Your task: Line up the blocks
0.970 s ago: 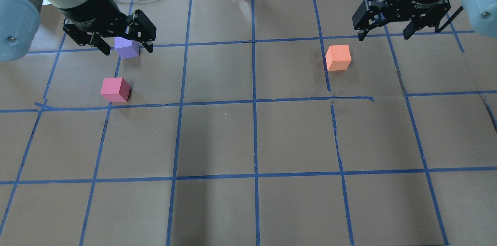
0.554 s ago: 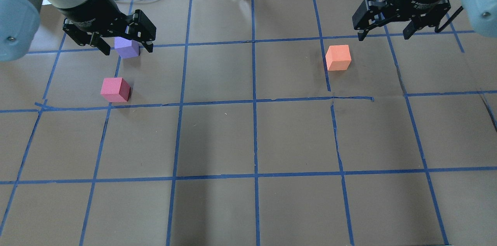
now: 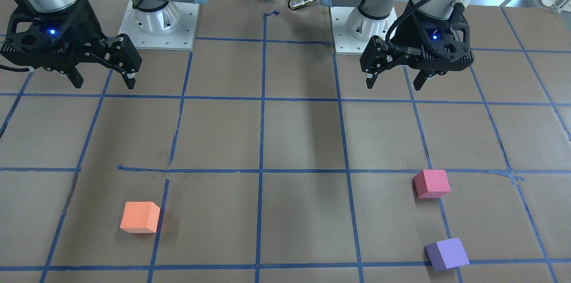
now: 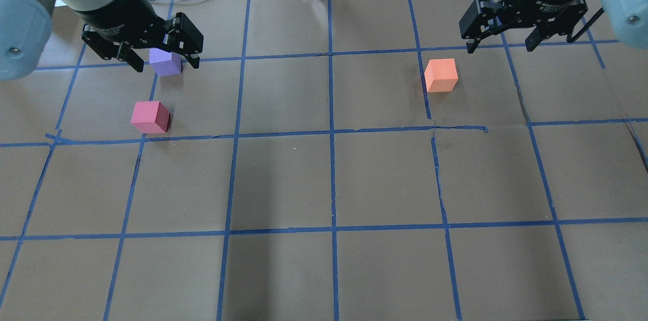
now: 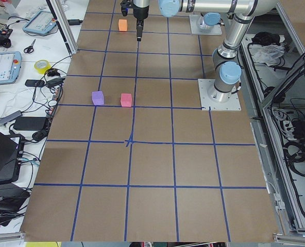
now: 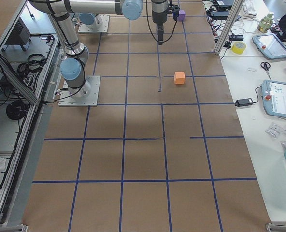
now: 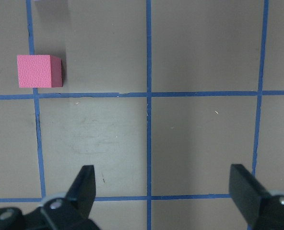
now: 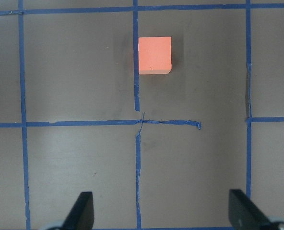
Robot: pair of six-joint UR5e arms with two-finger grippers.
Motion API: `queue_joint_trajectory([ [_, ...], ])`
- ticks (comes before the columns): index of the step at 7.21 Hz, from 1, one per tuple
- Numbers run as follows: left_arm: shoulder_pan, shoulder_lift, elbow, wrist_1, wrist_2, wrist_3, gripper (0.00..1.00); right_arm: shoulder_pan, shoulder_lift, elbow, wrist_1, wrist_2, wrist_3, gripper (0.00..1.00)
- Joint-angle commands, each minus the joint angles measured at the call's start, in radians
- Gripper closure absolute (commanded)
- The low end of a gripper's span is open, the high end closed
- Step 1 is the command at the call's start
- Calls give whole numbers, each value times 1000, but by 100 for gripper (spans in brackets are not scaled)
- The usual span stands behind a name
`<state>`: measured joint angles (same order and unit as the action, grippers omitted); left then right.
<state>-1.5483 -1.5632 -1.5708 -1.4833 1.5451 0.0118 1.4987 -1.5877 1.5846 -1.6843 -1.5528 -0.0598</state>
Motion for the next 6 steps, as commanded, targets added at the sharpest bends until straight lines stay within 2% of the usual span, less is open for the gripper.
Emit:
queue_joint_trajectory([
  [1, -1, 0, 0, 1, 0, 0, 0, 0, 0, 0, 0, -1, 0, 0],
  [6, -1, -2, -3, 9, 0, 1, 0, 0, 0, 0, 0, 0, 0, 0],
])
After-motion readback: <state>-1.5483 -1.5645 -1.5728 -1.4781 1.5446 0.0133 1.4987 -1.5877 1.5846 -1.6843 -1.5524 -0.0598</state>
